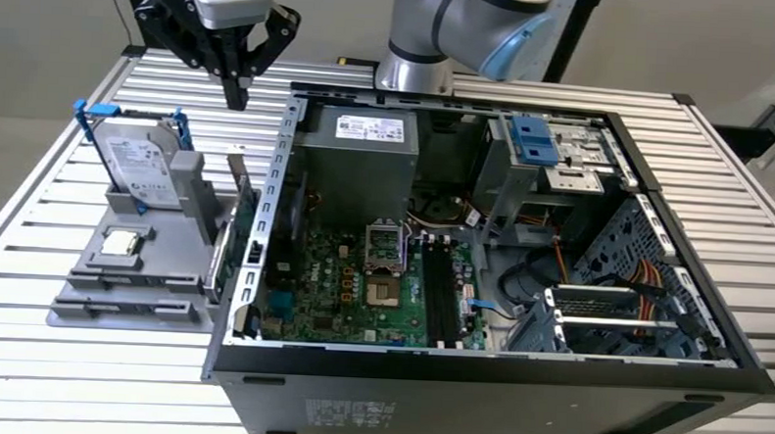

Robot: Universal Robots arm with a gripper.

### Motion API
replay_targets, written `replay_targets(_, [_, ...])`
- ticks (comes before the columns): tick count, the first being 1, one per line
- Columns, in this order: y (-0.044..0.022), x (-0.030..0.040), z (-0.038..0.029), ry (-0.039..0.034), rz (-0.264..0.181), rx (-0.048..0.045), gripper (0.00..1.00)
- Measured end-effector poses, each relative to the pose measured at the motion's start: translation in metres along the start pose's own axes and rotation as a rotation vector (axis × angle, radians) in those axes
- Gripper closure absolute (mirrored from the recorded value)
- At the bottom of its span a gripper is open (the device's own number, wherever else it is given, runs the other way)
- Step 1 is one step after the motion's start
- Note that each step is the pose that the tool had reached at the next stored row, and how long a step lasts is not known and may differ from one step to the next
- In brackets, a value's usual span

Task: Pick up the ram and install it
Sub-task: 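Reach for the ram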

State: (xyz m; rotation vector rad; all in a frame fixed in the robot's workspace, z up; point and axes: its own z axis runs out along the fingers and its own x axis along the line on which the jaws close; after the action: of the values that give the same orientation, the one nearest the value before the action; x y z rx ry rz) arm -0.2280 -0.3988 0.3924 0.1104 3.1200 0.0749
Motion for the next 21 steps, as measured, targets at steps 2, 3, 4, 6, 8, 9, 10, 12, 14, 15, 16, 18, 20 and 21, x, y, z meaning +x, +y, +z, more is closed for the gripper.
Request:
replay_targets(2, [0.0000, 0.0005, 0.0000, 0.0000, 0.000, 0.0000, 1.00])
replay_targets(3, [-0.0001, 0.0007, 0.0000, 0.0000, 0.000, 0.0000, 1.00])
replay_targets(4, [-0.0001, 0.0010, 0.0000, 0.0000, 0.000, 0.0000, 1.00])
replay_targets(6, [-0.0001, 0.0015, 0.0000, 0.0000, 0.000, 0.0000, 1.00])
replay_targets(8, [-0.0002, 0.0023, 0.0000, 0.0000, 0.000, 0.0000, 1.00])
replay_targets(9, [-0.0002, 0.0027, -0.0001, 0.0000, 0.000, 0.0000, 1.00])
replay_targets(10, [-0.0002, 0.0031, -0.0001, 0.0000, 0.000, 0.0000, 1.00])
replay_targets(12, [-0.0003, 0.0039, -0.0001, 0.0000, 0.000, -0.0001, 1.00])
replay_targets(14, [-0.0004, 0.0047, -0.0001, 0.0000, 0.000, 0.0000, 1.00])
replay_targets(15, [-0.0004, 0.0052, -0.0001, 0.0000, 0.000, 0.0000, 1.00])
replay_targets(16, [-0.0004, 0.0056, -0.0001, 0.0000, 0.000, 0.0000, 1.00])
replay_targets(18, [-0.0005, 0.0064, -0.0001, 0.0000, 0.000, 0.0000, 1.00])
replay_targets(20, [-0.0005, 0.0072, -0.0001, 0.0000, 0.000, 0.0000, 1.00])
replay_targets(21, [-0.0005, 0.0076, -0.0001, -0.0001, 0.000, -0.0001, 1.00])
